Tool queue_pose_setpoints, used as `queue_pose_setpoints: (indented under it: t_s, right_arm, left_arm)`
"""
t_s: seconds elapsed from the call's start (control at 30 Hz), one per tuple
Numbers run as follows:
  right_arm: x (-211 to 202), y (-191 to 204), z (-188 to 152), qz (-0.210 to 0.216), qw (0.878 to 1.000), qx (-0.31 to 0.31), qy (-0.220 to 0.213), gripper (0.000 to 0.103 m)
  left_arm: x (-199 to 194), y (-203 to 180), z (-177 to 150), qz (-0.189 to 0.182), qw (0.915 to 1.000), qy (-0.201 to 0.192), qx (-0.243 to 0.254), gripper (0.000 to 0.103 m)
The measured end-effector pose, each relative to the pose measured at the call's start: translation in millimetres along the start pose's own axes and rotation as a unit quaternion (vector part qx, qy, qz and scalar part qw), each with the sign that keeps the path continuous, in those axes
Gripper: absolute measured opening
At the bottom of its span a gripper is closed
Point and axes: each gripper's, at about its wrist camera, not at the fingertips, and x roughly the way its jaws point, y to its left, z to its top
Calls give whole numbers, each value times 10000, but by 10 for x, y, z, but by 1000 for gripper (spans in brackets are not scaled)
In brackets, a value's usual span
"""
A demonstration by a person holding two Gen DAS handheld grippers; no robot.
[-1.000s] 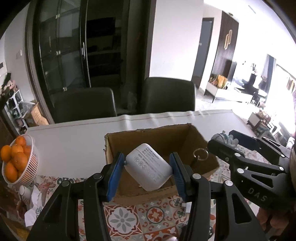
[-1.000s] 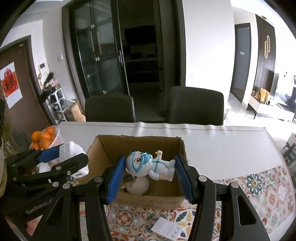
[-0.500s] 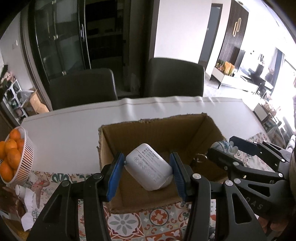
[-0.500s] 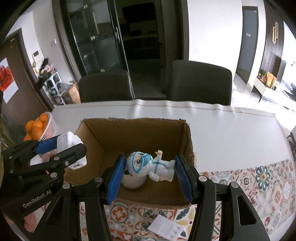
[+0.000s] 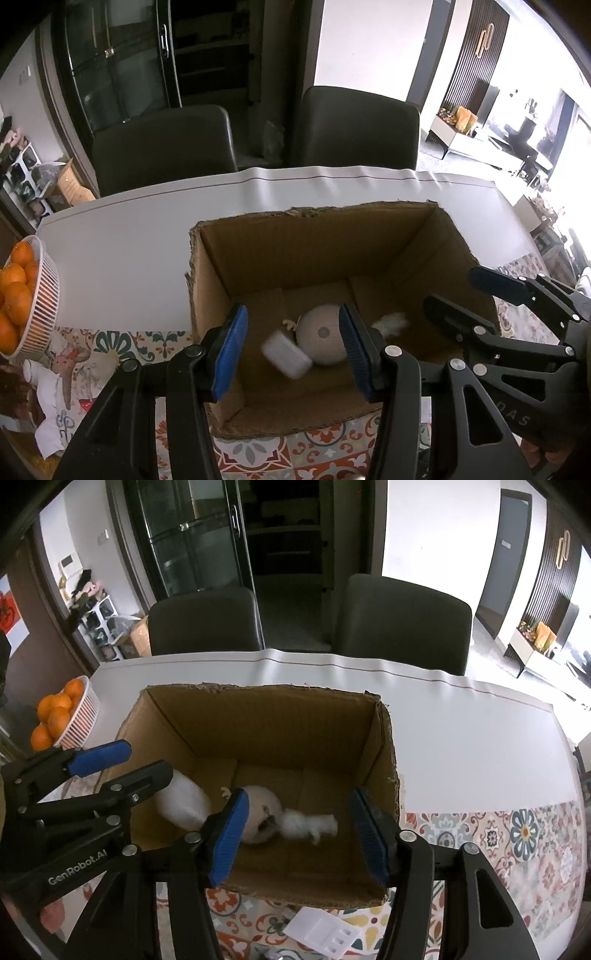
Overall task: Organize rigid objects
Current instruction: 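Open both grippers to drop the adapter and figurine into the box, then move both grippers back toward the items on the tile runner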
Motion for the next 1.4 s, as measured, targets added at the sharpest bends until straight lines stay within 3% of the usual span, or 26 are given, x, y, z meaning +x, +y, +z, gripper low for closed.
queue_pose_setpoints:
  t_s: [0.37,0.7,1.4]
  right_arm:
    - [-319,-28,-133,-240,9989,215,-344,61]
    - [-766,28,-295,-341,9967,213,-702,71]
    - [-1231,106,-888,-454,9946,169,-915,73]
  left_arm:
    - [-391,-12,-167,375,9984,-416,-9,63]
    - [-814,-63,-398,648,9950,-760,48,79]
    - [-1148,-222,-1053,585,9954,-753,125,81]
